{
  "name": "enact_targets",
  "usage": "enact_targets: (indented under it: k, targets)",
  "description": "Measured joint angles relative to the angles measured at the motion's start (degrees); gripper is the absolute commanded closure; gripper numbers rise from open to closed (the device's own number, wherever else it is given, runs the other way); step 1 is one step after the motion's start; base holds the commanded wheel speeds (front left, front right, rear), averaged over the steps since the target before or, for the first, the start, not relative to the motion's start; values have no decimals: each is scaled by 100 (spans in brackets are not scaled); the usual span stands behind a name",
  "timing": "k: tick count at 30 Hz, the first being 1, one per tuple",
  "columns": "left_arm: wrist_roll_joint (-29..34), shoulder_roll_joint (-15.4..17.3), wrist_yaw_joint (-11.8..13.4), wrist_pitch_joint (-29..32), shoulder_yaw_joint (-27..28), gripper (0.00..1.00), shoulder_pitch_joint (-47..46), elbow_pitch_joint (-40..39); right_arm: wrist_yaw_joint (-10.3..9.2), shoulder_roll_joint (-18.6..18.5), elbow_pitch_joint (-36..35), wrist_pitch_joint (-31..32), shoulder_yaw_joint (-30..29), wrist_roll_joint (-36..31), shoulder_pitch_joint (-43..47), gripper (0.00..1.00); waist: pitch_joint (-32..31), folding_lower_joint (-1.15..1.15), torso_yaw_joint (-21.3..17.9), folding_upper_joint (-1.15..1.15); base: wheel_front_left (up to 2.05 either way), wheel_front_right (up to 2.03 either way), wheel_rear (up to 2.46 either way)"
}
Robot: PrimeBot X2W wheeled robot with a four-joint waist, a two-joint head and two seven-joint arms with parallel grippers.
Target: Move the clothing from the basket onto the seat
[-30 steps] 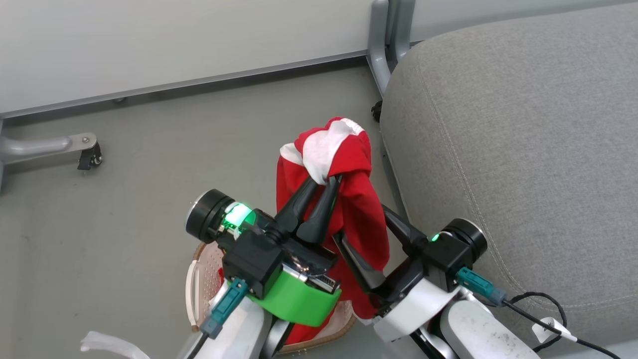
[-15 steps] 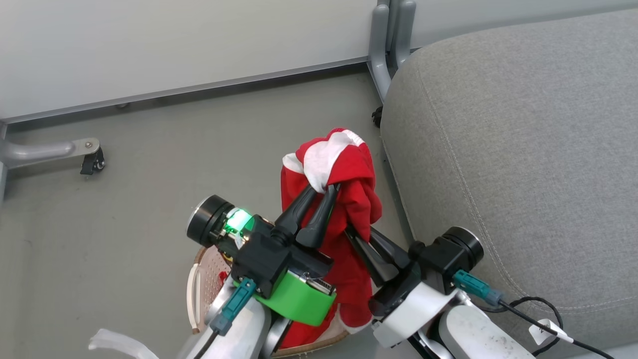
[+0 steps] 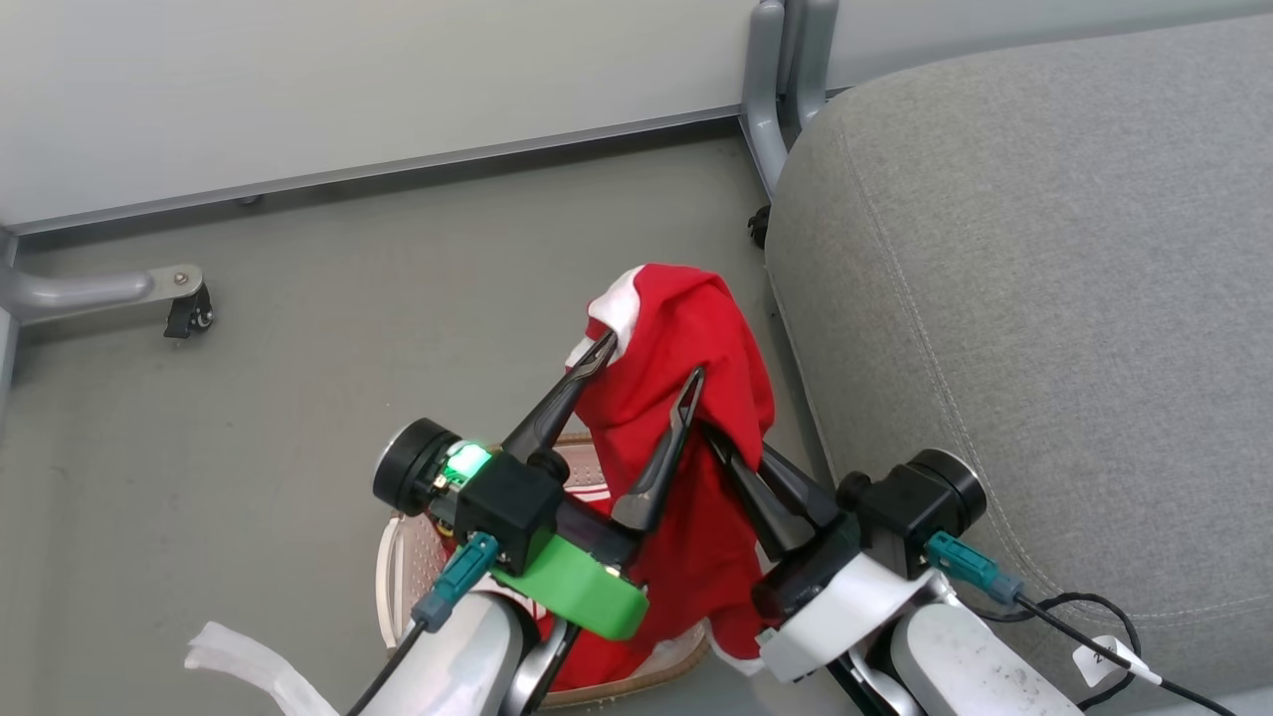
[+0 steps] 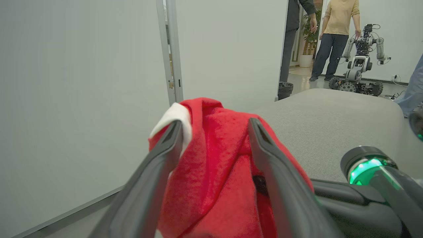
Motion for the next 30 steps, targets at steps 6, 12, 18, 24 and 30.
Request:
enact_targets:
  k: [6, 12, 18, 24, 30]
  targets:
    - [-55, 86, -15, 33, 9, 0, -7, 54, 0, 1, -4, 0, -54, -29, 6, 100, -7, 0, 28, 0, 0, 0, 0]
    - [-71, 91, 7, 32, 0, 0, -20, 56, 0, -9, -16, 0, -67, -59, 6, 100, 15, 0, 33, 0, 0, 0, 0]
    - [-71, 125, 35, 29, -18, 0, -35, 80, 0, -24, -18, 0, -109, -83, 5, 100, 38, 0, -8, 0, 0, 0, 0]
    - [-101, 176, 89, 3, 5, 0, -61, 122, 0, -45, -112, 0, -265, -101, 3, 100, 118, 0, -130, 0, 0, 0, 0]
    - [-166, 254, 159, -64, 192, 0, -96, 270, 0, -94, -324, 0, -546, -151, -1, 100, 242, 0, -377, 0, 0, 0, 0]
